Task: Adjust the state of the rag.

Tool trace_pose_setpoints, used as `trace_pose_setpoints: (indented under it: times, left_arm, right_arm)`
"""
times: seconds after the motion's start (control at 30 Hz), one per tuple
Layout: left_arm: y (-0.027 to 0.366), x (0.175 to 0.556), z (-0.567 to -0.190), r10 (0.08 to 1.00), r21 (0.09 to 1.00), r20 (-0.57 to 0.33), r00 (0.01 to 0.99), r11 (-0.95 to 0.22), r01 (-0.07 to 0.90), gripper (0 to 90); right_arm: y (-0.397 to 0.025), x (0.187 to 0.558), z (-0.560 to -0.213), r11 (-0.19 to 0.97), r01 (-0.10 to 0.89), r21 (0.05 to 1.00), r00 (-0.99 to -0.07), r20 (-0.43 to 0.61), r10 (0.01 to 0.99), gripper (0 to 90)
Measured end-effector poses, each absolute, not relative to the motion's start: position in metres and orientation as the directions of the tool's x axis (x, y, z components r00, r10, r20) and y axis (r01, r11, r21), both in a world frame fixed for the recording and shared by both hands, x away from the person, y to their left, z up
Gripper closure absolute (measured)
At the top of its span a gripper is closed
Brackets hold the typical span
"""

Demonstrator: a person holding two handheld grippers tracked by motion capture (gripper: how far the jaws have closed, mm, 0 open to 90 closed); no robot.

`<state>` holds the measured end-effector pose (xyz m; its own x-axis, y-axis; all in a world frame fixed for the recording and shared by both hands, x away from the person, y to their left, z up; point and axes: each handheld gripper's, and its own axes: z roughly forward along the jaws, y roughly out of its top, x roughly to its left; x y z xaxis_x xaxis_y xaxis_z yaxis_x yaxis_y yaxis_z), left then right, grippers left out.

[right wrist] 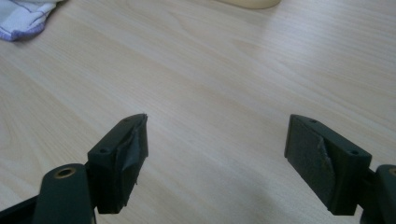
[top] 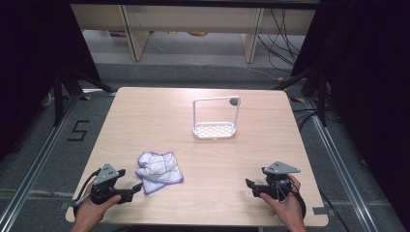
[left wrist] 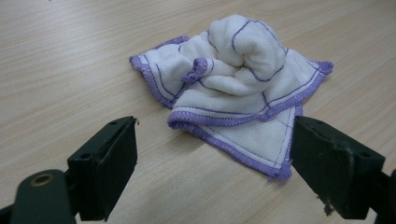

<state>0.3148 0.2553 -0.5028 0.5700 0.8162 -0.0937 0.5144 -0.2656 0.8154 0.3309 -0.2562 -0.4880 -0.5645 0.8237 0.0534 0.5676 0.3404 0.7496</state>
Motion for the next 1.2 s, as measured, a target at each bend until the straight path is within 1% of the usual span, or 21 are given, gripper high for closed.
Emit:
trace_pose_setpoints:
  times: [0.07,0.17,0.23,0.3,0.4,0.43,0.5,0.53,0.57,0.63,0.77,0.8,0.83,0.9,0.93,1.0,1.07,1.2]
  left_arm:
    - [0.254,0.314,-0.503,0.818,0.813,-0.091,0.568,-0.268,0.517,15.1]
    - [0.254,0.314,-0.502,0.814,0.816,-0.091,0.573,-0.269,0.512,15.2]
    - [0.254,0.314,-0.502,0.814,0.814,-0.088,0.574,-0.273,0.513,15.3]
    - [0.254,0.314,-0.503,0.815,0.817,-0.095,0.571,-0.264,0.512,15.3]
    - [0.255,0.314,-0.502,0.816,0.814,-0.094,0.570,-0.268,0.516,15.4]
    - [0.255,0.314,-0.502,0.814,0.815,-0.094,0.573,-0.268,0.514,15.4]
    - [0.255,0.314,-0.503,0.816,0.815,-0.109,0.568,-0.254,0.521,15.4]
    - [0.256,0.315,-0.503,0.810,0.817,-0.134,0.571,-0.237,0.526,15.0]
    - [0.256,0.315,-0.503,0.810,0.817,-0.134,0.571,-0.237,0.526,15.1]
    - [0.255,0.315,-0.504,0.814,0.826,-0.138,0.564,-0.220,0.519,15.0]
    - [0.256,0.315,-0.502,0.813,0.818,-0.131,0.567,-0.234,0.525,15.0]
    - [0.255,0.314,-0.503,0.818,0.831,-0.131,0.560,-0.217,0.511,15.0]
    - [0.255,0.314,-0.503,0.818,0.831,-0.131,0.560,-0.217,0.511,15.0]
    - [0.257,0.314,-0.501,0.816,0.821,-0.119,0.565,-0.239,0.519,15.1]
    - [0.257,0.314,-0.501,0.818,0.821,-0.121,0.563,-0.236,0.519,15.1]
    - [0.258,0.315,-0.502,0.818,0.819,-0.122,0.563,-0.237,0.522,15.2]
    - [0.258,0.315,-0.502,0.816,0.818,-0.128,0.564,-0.235,0.526,15.2]
    - [0.260,0.316,-0.503,0.819,0.815,-0.132,0.558,-0.231,0.532,15.2]
  right_arm:
    - [-0.255,0.332,-0.489,0.344,0.567,0.748,-0.575,0.062,0.816,25.2]
    - [-0.251,0.330,-0.487,0.360,0.547,0.756,-0.589,0.042,0.807,26.1]
    - [-0.248,0.329,-0.486,0.370,0.532,0.762,-0.611,0.042,0.791,29.0]
    - [-0.244,0.327,-0.484,0.377,0.518,0.768,-0.616,0.029,0.787,30.1]
    - [-0.230,0.324,-0.480,0.392,0.488,0.780,-0.652,0.027,0.758,35.8]
    - [-0.230,0.324,-0.480,0.392,0.488,0.780,-0.652,0.027,0.758,35.8]
    - [-0.222,0.325,-0.478,0.410,0.450,0.793,-0.684,0.010,0.729,37.0]
    - [-0.213,0.327,-0.477,0.432,0.418,0.799,-0.718,-0.001,0.697,38.9]
    - [-0.213,0.327,-0.477,0.432,0.418,0.799,-0.718,-0.001,0.697,38.9]
    - [-0.200,0.329,-0.475,0.436,0.404,0.804,-0.747,0.015,0.665,40.5]
    - [-0.175,0.330,-0.473,0.465,0.369,0.804,-0.792,0.010,0.610,43.3]
    - [-0.161,0.331,-0.473,0.479,0.349,0.806,-0.811,0.004,0.585,45.0]
    - [-0.161,0.331,-0.473,0.479,0.349,0.806,-0.811,0.004,0.585,45.0]
    - [-0.138,0.334,-0.473,0.500,0.328,0.802,-0.835,-0.001,0.550,46.2]
    - [-0.138,0.334,-0.473,0.500,0.328,0.802,-0.835,-0.001,0.550,46.2]
    - [-0.117,0.340,-0.475,0.528,0.291,0.798,-0.860,-0.024,0.509,48.0]
    - [-0.110,0.341,-0.476,0.526,0.291,0.799,-0.861,-0.021,0.509,48.3]
    - [-0.086,0.350,-0.480,0.557,0.275,0.784,-0.883,-0.024,0.470,49.3]
